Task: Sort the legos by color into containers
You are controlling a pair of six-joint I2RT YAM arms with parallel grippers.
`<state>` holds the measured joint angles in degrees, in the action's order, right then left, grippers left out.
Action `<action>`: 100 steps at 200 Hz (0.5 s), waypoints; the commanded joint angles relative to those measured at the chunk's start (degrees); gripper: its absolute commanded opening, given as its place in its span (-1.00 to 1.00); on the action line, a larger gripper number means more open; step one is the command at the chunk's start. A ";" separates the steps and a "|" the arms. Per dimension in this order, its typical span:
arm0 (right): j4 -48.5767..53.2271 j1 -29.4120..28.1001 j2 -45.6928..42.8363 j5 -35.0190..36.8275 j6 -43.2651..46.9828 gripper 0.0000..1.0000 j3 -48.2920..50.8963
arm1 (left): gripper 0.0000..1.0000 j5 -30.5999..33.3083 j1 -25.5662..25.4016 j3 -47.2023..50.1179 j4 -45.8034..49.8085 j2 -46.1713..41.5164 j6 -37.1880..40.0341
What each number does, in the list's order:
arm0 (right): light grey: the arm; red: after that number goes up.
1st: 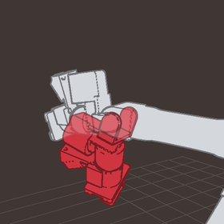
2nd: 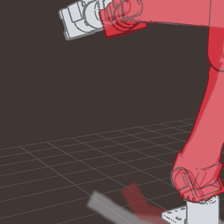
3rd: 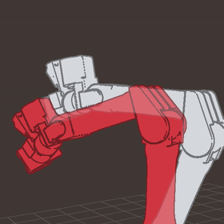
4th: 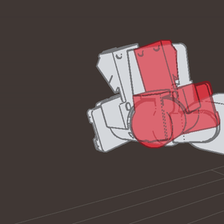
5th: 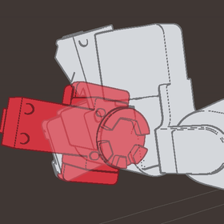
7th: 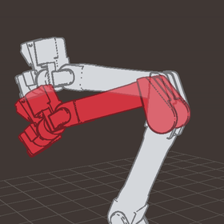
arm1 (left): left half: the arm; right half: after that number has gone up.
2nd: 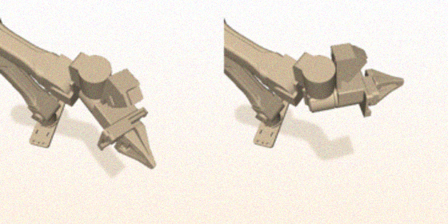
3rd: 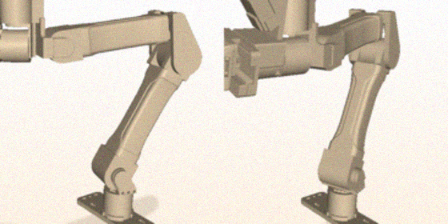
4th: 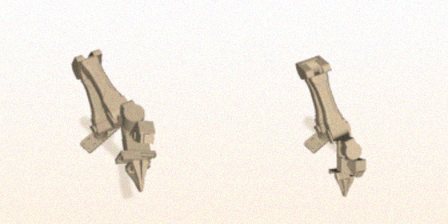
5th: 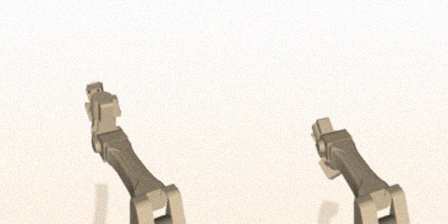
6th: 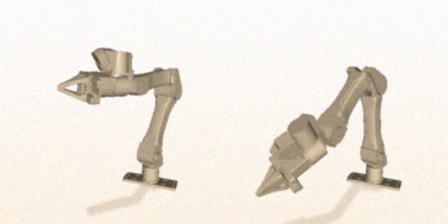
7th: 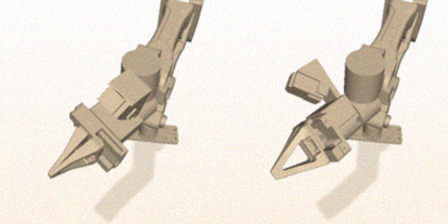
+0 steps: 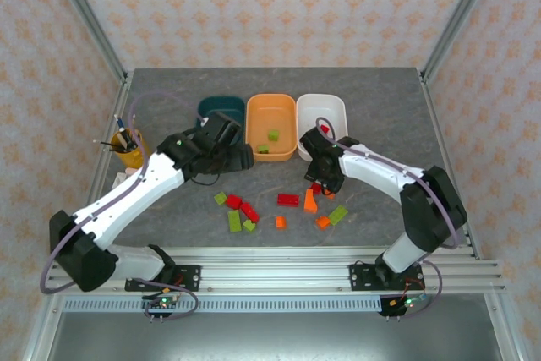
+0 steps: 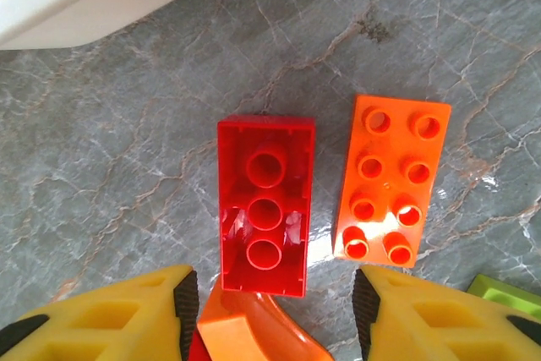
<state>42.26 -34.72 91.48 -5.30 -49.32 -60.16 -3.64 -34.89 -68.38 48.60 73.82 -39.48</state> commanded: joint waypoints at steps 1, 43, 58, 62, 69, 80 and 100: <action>0.72 0.30 1.86 1.55 0.13 0.07 -1.79 | 0.62 0.20 -0.26 2.96 -2.81 -5.10 -1.78; -0.80 1.32 4.27 0.77 1.46 0.04 -2.15 | 0.63 1.11 -0.26 5.73 -1.69 -9.21 -2.83; -1.02 1.41 5.06 0.64 1.85 0.02 -2.67 | 0.63 0.70 -0.26 6.38 -1.88 -9.70 -3.37; -0.99 1.37 5.29 0.62 1.92 0.02 -2.83 | 0.63 0.63 -0.26 6.49 -1.93 -9.75 -3.55; -0.98 1.39 5.67 0.56 2.11 0.01 -3.03 | 0.63 0.57 -0.26 6.81 -2.06 -10.00 -3.79; -1.11 1.40 6.22 0.55 2.12 0.01 -3.12 | 0.63 0.34 -0.26 7.46 -2.41 -10.43 -4.10; -1.81 1.41 7.04 0.23 2.36 0.01 -3.33 | 0.63 0.30 -0.26 8.60 -2.81 -11.55 -4.53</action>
<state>41.04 -33.54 97.17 -5.56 -47.90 -61.89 -3.90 -34.89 -61.12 47.22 64.25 -42.44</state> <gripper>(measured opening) 0.504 0.814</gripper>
